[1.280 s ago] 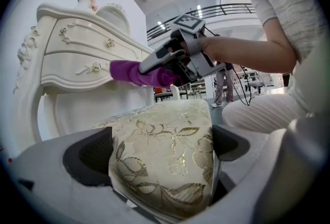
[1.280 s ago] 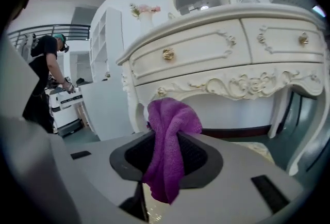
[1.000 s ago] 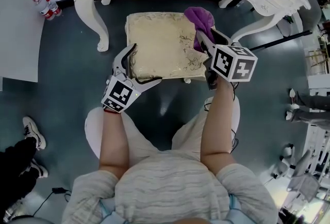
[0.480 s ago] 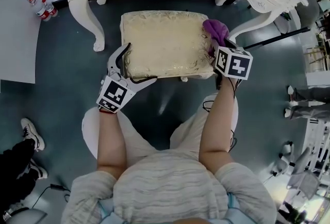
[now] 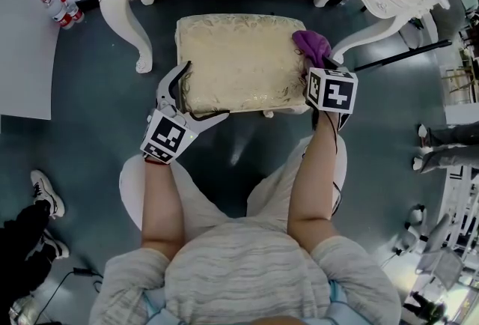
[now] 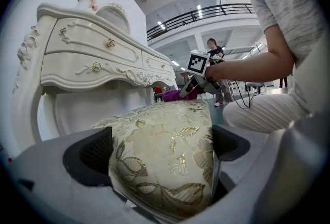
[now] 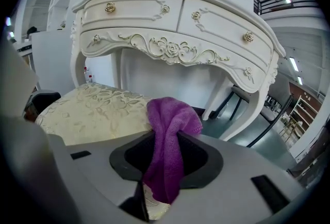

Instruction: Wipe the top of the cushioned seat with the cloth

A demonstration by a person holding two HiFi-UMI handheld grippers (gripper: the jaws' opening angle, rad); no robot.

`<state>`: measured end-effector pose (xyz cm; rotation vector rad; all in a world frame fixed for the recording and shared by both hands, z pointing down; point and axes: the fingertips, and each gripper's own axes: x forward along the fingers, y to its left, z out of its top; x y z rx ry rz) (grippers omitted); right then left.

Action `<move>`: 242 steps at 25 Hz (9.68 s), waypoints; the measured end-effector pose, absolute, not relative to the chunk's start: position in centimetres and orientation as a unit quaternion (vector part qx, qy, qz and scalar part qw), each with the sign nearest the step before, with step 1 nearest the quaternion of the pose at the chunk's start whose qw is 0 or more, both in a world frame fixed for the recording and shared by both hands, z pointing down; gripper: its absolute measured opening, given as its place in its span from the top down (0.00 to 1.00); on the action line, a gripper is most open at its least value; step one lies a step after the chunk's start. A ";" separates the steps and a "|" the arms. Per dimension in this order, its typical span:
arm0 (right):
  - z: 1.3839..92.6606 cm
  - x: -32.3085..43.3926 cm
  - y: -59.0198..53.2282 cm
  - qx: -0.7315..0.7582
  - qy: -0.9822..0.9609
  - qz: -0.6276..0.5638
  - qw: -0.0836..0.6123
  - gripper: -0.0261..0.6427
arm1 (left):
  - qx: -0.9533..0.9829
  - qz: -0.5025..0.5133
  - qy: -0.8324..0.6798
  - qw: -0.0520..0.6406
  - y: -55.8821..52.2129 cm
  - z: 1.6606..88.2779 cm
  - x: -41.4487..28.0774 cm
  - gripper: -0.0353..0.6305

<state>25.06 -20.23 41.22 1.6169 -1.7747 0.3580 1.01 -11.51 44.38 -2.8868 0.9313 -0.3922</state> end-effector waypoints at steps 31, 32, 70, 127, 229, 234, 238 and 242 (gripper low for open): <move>41.5 21.1 -20.1 0.587 -0.714 0.136 0.358 0.79 | -0.944 -0.126 0.303 0.041 -11.5 44.4 0.9 0.06; 41.5 20.7 -20.1 0.583 -0.717 0.137 0.357 0.79 | -0.944 -0.126 0.303 0.041 -11.5 44.4 0.9 0.06; 41.4 10.7 -19.0 0.513 -0.764 0.106 0.377 0.79 | -0.944 -0.126 0.302 0.036 -11.4 44.8 0.9 0.06; 41.5 -2.6 -15.8 0.371 -0.858 0.106 0.339 0.79 | -0.947 -0.112 0.297 0.042 -11.5 44.6 0.9 0.06; 41.5 14.8 -12.6 0.499 -0.790 0.138 0.328 0.79 | -0.950 -0.107 0.289 0.046 -11.4 44.1 0.9 0.06; 41.6 13.0 -12.5 0.483 -0.799 0.133 0.333 0.79 | -0.951 -0.103 0.287 0.045 -11.5 44.1 0.8 0.06; 41.6 10.9 -12.3 0.466 -0.810 0.129 0.332 0.79 | -0.953 -0.099 0.284 0.041 -11.4 44.0 0.8 0.06; 41.6 9.0 -12.1 0.448 -0.821 0.126 0.331 0.79 | -0.954 -0.096 0.282 0.039 -11.4 44.0 0.7 0.06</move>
